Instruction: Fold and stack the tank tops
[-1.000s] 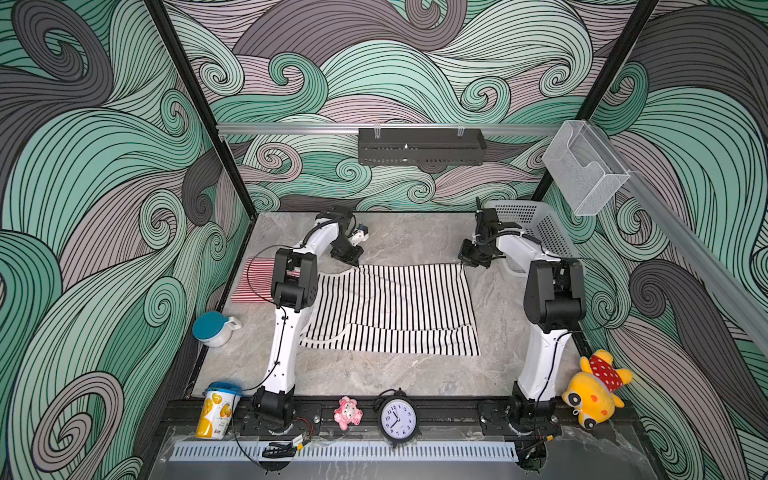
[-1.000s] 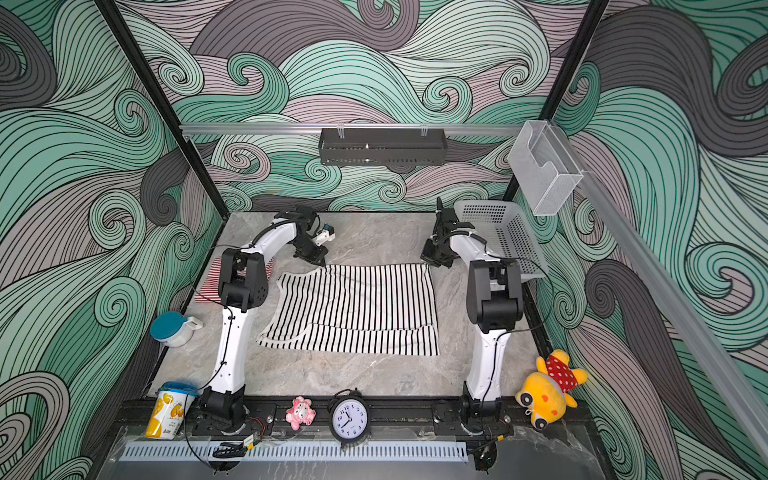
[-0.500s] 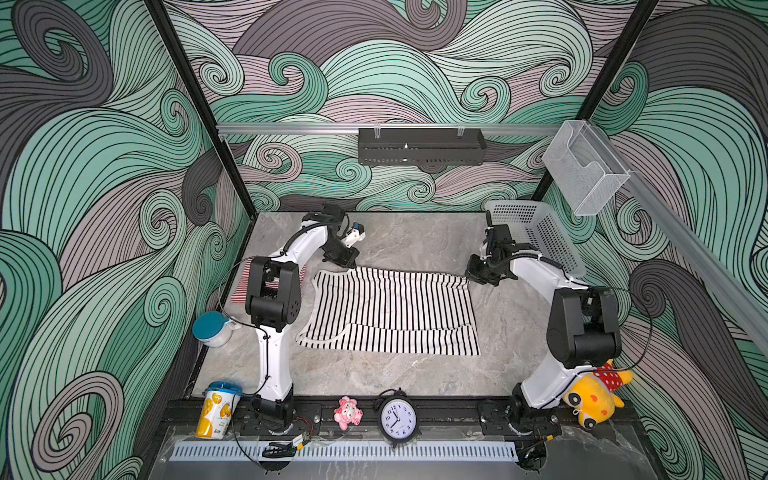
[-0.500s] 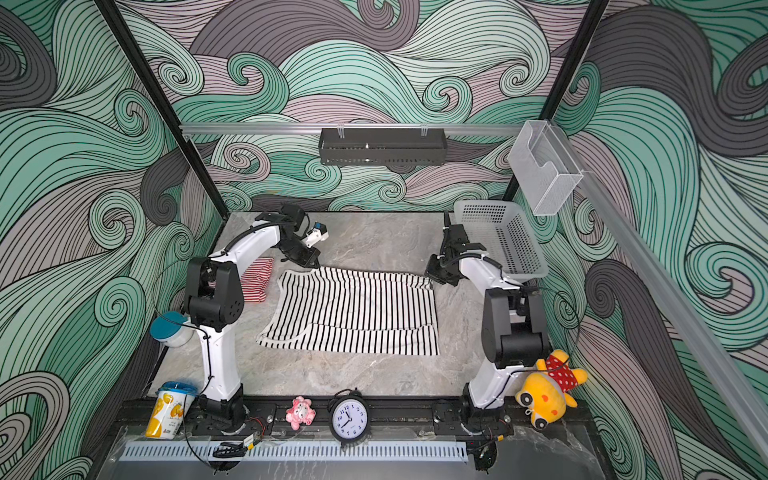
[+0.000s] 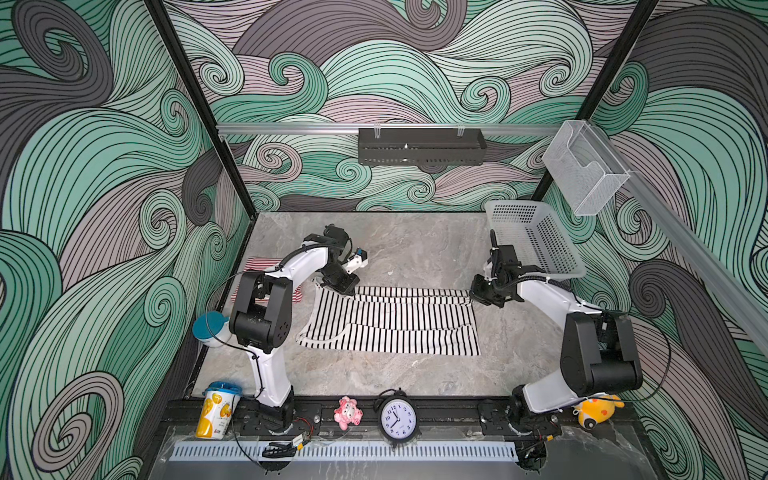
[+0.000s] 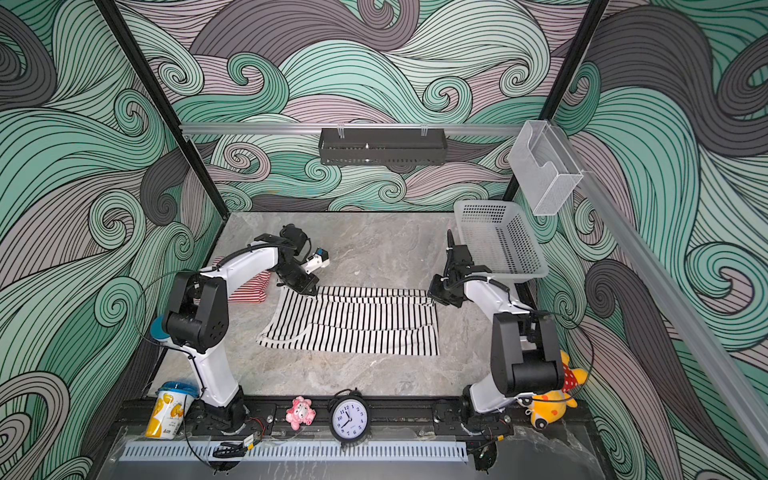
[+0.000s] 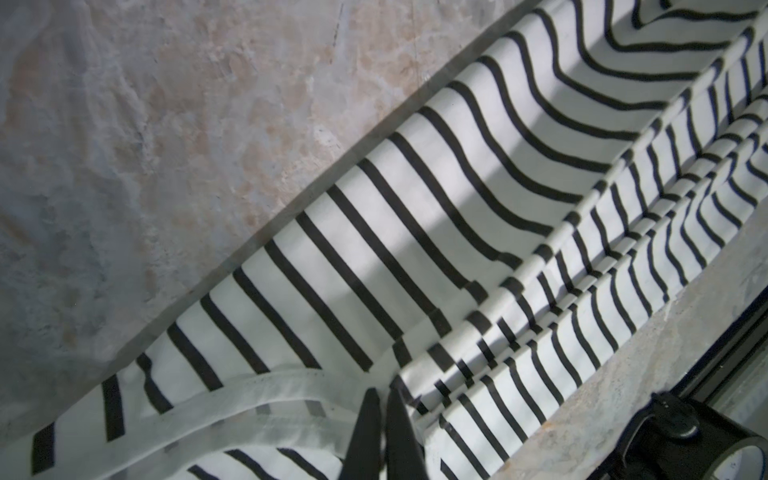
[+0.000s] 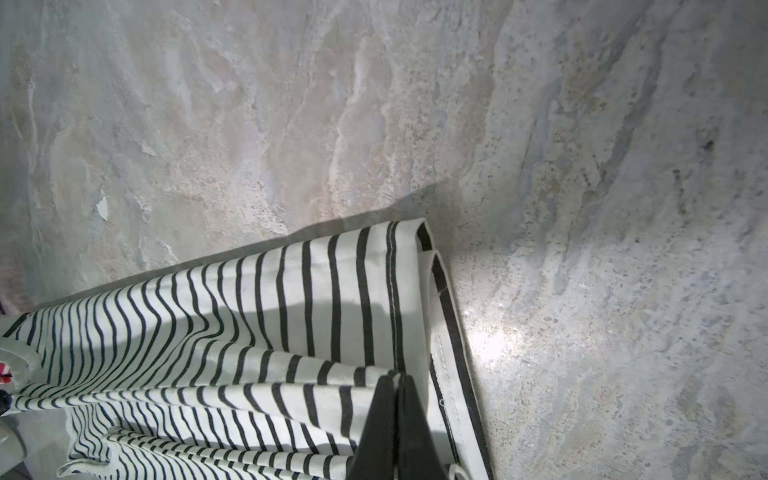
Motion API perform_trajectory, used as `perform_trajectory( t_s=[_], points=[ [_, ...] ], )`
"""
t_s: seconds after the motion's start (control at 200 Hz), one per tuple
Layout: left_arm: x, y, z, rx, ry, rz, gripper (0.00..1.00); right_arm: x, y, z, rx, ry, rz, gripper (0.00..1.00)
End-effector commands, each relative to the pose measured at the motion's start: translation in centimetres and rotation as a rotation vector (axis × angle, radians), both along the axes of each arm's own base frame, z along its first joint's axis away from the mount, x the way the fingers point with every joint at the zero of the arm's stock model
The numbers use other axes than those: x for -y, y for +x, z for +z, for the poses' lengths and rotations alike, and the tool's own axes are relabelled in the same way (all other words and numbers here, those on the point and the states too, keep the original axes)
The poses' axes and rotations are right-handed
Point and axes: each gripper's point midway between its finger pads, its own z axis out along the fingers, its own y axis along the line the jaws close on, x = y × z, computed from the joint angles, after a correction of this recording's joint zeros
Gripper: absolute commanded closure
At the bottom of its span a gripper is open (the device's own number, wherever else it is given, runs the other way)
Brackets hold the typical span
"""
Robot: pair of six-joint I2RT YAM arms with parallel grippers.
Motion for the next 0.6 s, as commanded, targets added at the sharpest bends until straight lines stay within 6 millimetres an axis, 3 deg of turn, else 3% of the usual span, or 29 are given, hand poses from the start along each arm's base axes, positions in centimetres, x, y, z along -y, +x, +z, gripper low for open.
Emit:
perform_trajectory(
  t_s=[0.0,0.49,0.596],
  points=[
    [-0.2,-0.7,0.2,0.046,0.04,-0.04,1.0,0.1,-0.2,0.1,0.018,-0.005,-0.013,1.0],
    [-0.7,-3.9,-2.5,-0.006,0.129,-0.1,0.99,0.8,-1.3,-1.1,-0.008,-0.026,-0.024,1.0],
    [-0.9,-4.6,-2.5,-0.027,0.14,-0.107,0.91,0.8,-1.6,-1.0,0.003,-0.025,-0.03,0.84]
  ],
)
